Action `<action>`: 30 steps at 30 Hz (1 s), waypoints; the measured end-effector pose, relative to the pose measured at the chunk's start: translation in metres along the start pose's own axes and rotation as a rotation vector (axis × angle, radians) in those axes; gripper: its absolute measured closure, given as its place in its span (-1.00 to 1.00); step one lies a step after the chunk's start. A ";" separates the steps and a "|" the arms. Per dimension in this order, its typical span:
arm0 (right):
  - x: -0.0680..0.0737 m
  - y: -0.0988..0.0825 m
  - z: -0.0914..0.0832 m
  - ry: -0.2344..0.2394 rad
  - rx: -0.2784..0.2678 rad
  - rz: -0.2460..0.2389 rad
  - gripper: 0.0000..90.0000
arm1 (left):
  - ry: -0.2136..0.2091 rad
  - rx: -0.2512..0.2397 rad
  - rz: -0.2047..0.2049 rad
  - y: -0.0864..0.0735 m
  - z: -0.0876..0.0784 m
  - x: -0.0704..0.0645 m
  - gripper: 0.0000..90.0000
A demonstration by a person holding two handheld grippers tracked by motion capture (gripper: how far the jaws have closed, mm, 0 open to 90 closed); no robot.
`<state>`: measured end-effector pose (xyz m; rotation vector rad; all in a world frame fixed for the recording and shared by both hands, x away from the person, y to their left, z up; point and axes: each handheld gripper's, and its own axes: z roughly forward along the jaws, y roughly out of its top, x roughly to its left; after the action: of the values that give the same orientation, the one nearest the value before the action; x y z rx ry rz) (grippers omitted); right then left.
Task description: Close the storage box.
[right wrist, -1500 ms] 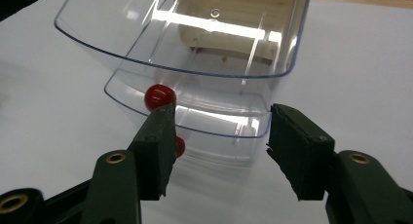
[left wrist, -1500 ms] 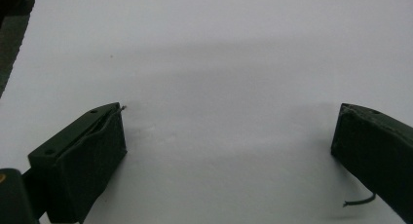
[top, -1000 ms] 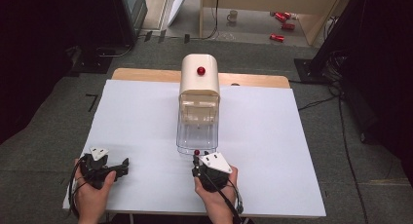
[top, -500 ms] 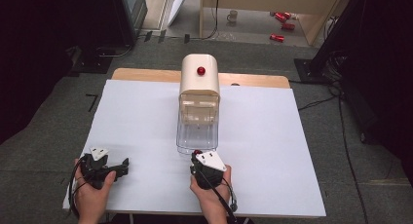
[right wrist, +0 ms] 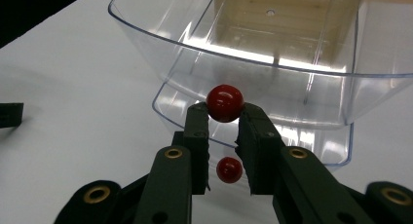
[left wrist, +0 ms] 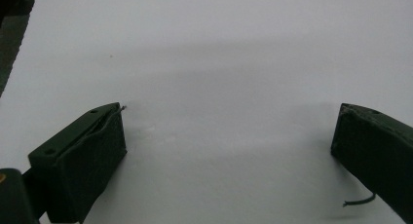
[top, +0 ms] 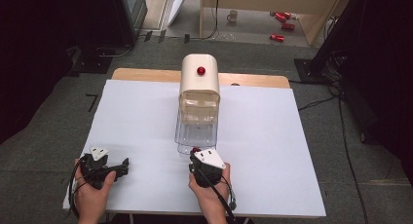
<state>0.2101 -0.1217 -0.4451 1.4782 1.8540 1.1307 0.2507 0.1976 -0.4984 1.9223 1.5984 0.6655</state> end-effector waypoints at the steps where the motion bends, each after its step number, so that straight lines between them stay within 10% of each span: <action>1: 0.000 0.001 0.000 0.002 0.003 0.004 0.69 | 0.000 0.000 0.000 0.000 0.000 0.000 -1.00; 30: -0.017 0.059 0.016 -0.019 -0.029 0.001 0.72 | 0.000 0.000 0.001 0.000 0.000 0.000 -1.00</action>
<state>0.2590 -0.1293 -0.4052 1.4692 1.8161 1.1356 0.2510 0.1974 -0.4983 1.9225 1.5977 0.6661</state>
